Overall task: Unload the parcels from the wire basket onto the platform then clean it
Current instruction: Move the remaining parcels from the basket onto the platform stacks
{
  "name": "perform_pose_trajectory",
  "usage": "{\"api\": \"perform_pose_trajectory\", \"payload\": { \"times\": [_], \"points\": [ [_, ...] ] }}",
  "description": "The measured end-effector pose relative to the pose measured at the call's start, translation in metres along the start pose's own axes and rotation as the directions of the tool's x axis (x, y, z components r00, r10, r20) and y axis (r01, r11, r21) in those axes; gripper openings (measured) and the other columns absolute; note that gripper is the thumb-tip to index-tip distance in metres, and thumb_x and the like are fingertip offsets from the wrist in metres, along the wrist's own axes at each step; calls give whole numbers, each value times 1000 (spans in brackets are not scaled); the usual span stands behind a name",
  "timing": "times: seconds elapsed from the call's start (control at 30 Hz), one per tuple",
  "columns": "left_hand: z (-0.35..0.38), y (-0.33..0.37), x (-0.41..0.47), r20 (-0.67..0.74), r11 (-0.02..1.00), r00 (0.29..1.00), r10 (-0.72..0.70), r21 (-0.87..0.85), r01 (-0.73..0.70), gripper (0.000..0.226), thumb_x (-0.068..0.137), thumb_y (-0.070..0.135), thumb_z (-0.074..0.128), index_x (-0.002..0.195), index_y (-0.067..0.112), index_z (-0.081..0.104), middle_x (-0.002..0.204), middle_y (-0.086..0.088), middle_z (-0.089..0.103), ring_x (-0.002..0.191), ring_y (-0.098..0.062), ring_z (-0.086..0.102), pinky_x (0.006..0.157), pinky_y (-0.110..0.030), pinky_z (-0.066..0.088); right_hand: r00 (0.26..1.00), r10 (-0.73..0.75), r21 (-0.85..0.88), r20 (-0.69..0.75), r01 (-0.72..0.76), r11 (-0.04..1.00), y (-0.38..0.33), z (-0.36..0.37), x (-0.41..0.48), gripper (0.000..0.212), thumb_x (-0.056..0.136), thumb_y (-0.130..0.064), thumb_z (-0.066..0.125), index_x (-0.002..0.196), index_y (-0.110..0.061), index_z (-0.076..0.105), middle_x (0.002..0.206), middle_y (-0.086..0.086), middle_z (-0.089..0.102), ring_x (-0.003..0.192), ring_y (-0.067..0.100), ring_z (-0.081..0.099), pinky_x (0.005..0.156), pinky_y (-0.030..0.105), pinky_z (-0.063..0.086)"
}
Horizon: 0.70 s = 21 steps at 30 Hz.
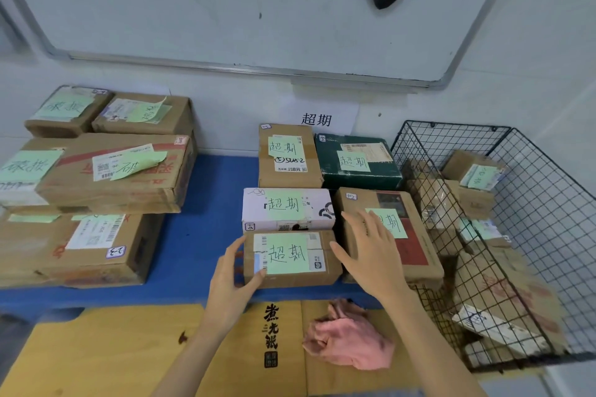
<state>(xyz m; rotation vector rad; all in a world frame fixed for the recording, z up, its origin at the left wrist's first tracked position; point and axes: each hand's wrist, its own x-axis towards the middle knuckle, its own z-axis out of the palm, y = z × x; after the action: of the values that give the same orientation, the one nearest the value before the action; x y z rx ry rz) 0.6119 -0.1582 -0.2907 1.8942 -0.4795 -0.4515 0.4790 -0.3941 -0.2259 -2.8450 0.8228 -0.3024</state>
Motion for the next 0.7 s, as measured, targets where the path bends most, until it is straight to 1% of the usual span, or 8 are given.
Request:
{"api": "perform_pose_trajectory", "payload": {
  "times": [0.07, 0.17, 0.27, 0.33, 0.43, 0.5, 0.57, 0.7],
  "points": [
    [2, 0, -2, -3, 998, 999, 39, 40, -39, 63, 89, 28, 72, 138, 47, 37, 132, 14, 48, 121, -4, 48, 89, -18, 43, 1000, 12, -5, 20, -12, 1000, -2, 0, -3, 67, 93, -64, 39, 150, -30, 35, 161, 0, 27, 151, 24, 18, 120, 40, 19],
    [3, 0, -2, -3, 995, 998, 62, 79, -62, 56, 90, 28, 70, 132, 48, 39, 134, 12, 44, 119, -4, 48, 85, -13, 41, 1000, 19, -19, 19, -18, 1000, -5, -1, -8, 66, 93, -63, 43, 150, -30, 35, 161, 2, 27, 151, 24, 18, 120, 41, 20],
    [0, -1, 0, -10, 981, 995, 103, 164, -100, 56, 88, 35, 71, 136, 42, 42, 136, 13, 39, 120, -4, 46, 89, -24, 48, 1000, 17, -46, 26, -16, 999, -7, -4, -13, 68, 92, -65, 39, 150, -30, 36, 161, 2, 28, 151, 24, 19, 119, 40, 20],
    [-4, 2, 1, -19, 955, 991, 136, 268, -126, 60, 86, 40, 72, 138, 38, 43, 138, 15, 37, 122, -6, 41, 87, -26, 45, 999, 16, -57, 33, -14, 998, -6, -7, -16, 67, 94, -64, 42, 151, -31, 34, 162, 1, 26, 151, 24, 17, 120, 39, 17],
    [-6, 12, 3, -10, 848, 966, 260, 480, -223, 63, 85, 50, 67, 140, 34, 43, 142, 12, 40, 128, -14, 37, 96, -35, 43, 999, 32, -73, 40, -29, 997, -6, -14, -20, 67, 94, -65, 41, 152, -32, 30, 163, 0, 22, 152, 22, 13, 120, 38, 14],
    [-4, 23, 4, 11, 761, 937, 350, 580, -291, 62, 85, 59, 53, 141, 32, 45, 142, 8, 44, 129, -19, 39, 100, -41, 41, 999, 41, -96, 29, -38, 995, -7, -21, -23, 70, 93, -68, 35, 152, -32, 31, 163, 0, 22, 152, 23, 14, 120, 39, 15],
    [2, 38, 5, 38, 706, 915, 402, 624, -336, 65, 85, 64, 41, 141, 32, 46, 143, 6, 45, 130, -22, 39, 102, -43, 39, 999, 47, -127, 6, -46, 991, -6, -29, -26, 73, 91, -70, 29, 152, -30, 34, 162, 2, 26, 151, 25, 19, 119, 41, 20],
    [24, 70, 8, 112, 635, 882, 457, 654, -412, 67, 85, 64, 36, 143, 31, 46, 150, 0, 44, 135, -29, 39, 108, -49, 36, 997, 40, -145, -70, -50, 988, 1, -51, -35, 71, 90, -68, 29, 149, -30, 39, 159, 4, 33, 148, 27, 27, 117, 45, 24]
  ]
}}
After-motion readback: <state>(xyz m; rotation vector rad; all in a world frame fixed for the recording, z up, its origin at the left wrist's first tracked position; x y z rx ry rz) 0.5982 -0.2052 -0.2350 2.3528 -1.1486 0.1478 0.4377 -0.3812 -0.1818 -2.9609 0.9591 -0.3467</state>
